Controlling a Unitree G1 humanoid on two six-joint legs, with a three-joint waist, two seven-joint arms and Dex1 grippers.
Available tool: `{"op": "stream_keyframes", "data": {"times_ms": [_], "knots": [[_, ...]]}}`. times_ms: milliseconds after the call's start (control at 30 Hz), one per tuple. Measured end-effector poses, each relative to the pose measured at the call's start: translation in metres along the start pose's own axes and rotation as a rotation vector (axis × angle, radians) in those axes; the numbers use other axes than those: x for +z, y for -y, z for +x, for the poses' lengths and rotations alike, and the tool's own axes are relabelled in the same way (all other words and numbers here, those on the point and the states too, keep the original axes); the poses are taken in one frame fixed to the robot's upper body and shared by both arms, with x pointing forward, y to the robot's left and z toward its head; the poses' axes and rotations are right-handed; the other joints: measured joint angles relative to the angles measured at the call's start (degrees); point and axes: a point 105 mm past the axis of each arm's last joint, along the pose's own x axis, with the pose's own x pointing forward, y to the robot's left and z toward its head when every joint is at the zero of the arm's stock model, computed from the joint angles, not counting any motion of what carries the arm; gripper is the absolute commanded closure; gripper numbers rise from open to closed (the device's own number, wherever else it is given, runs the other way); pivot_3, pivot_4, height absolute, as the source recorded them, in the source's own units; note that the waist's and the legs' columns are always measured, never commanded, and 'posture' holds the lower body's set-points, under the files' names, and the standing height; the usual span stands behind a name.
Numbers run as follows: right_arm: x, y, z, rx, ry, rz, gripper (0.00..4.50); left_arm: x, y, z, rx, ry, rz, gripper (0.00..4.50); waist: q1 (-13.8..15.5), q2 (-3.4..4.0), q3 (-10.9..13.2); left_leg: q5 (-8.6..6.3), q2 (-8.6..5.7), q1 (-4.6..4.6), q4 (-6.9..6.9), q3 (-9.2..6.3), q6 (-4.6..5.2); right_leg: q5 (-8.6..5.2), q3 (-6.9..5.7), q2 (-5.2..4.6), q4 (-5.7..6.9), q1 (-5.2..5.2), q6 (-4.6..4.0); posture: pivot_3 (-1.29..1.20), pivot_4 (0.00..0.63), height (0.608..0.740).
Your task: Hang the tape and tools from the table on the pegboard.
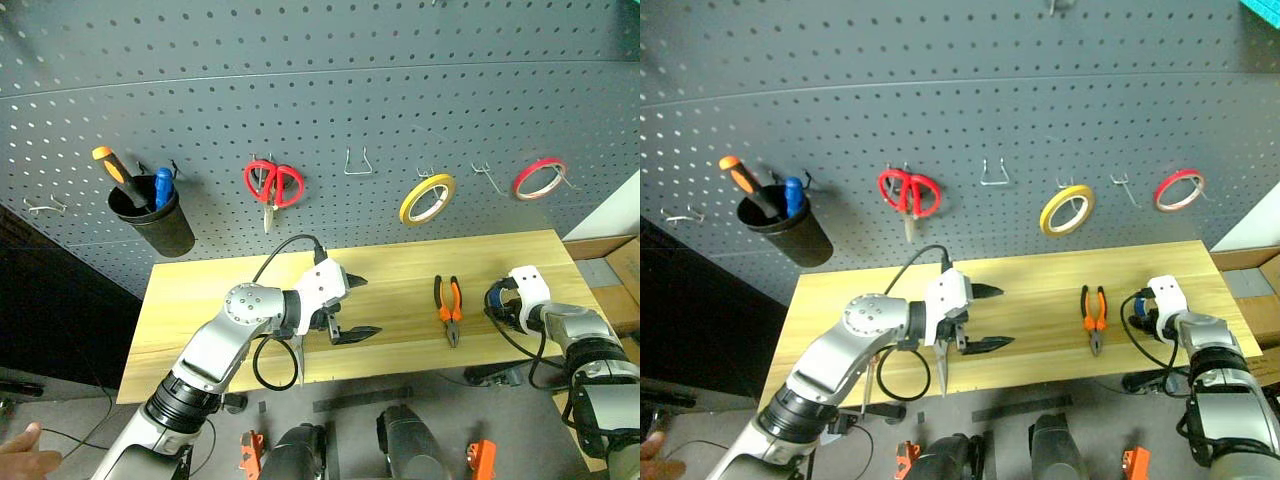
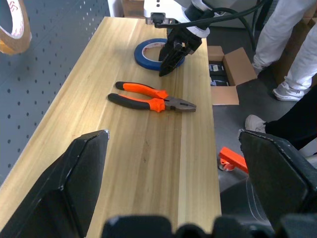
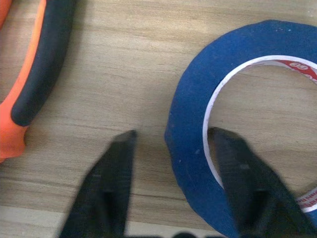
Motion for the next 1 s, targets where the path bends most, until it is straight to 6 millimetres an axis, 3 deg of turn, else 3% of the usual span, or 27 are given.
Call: {"op": "stream_keyframes", "data": {"times_ms": [67,100,333,433,533,633,800,900,1000], "knots": [[0.0,0.0,0.0,0.001,-0.004,-0.007,4.02,0.0,0.0,0.0,-0.002,0.001,0.0,0.0,0.0,-0.04,0.0,0.0,0.01,0.0,0.0,-0.01,-0.01,0.0,-0.02,0.0,0.0,0.0,0.0,-0.25,0.243,0.74],[0.0,0.001,0.0,-0.005,0.001,-0.016,4.11,0.0,0.001,0.0,-0.005,0.002,-0.001,0.0,0.0,-0.04,0.0,0.0,0.01,0.0,0.0,-0.01,-0.01,0.0,-0.02,0.0,0.0,0.0,0.0,-0.25,0.241,0.74],[-0.003,0.008,-0.007,-0.108,0.059,-0.158,4.12,0.006,0.003,0.002,-0.025,0.03,-0.003,0.0,0.24,0.0,0.01,0.0,0.01,-0.07,0.01,-0.02,-0.02,0.01,-0.06,0.0,0.01,-0.09,0.03,-0.26,0.232,0.74],[-0.004,0.008,-0.036,-0.146,0.122,-0.234,4.12,0.015,0.005,0.001,-0.029,0.076,0.001,0.0,0.61,0.34,0.04,-0.01,0.01,-0.37,0.02,-0.04,-0.04,0.02,-0.08,-0.01,0.02,-0.36,0.04,-0.27,0.232,0.74],[0.018,0.006,-0.082,-0.232,0.245,-0.275,4.12,0.019,0.002,-0.003,0.0,0.098,0.004,0.0,0.39,0.49,-0.04,0.0,0.01,-0.91,0.22,0.08,-0.05,0.02,-0.02,-0.02,0.44,-1.06,0.05,-0.29,0.235,0.74],[0.035,-0.014,-0.12,-0.307,0.371,-0.291,4.12,0.026,0.0,-0.001,0.024,0.154,-0.019,0.0,0.09,0.36,0.02,-0.01,0.11,-0.91,0.42,0.13,-0.11,0.02,-0.1,0.02,0.74,-1.12,0.05,-0.31,0.243,0.74],[0.048,-0.078,-0.134,-0.247,0.541,-0.272,4.12,0.043,-0.011,-0.003,0.097,0.255,-0.028,0.0,0.0,0.28,0.1,-0.04,0.29,-0.81,0.76,0.35,-0.19,0.28,-0.05,0.14,0.88,-1.1,0.01,-0.33,0.244,0.74],[0.081,-0.098,-0.143,-0.23,0.695,-0.277,4.12,0.058,-0.022,-0.005,0.165,0.332,-0.039,0.0,-0.05,0.11,0.22,0.04,0.3,-0.76,0.9,0.42,-0.17,0.59,-0.05,0.15,0.79,-1.05,0.11,-0.32,0.238,0.74],[0.12,-0.102,-0.156,-0.237,0.859,-0.26,4.12,0.066,-0.025,-0.006,0.178,0.377,-0.065,0.0,-0.02,0.05,0.25,0.1,0.34,-0.73,0.9,0.43,-0.23,0.67,-0.1,0.18,0.81,-1.06,0.09,-0.31,0.231,0.74]]}}
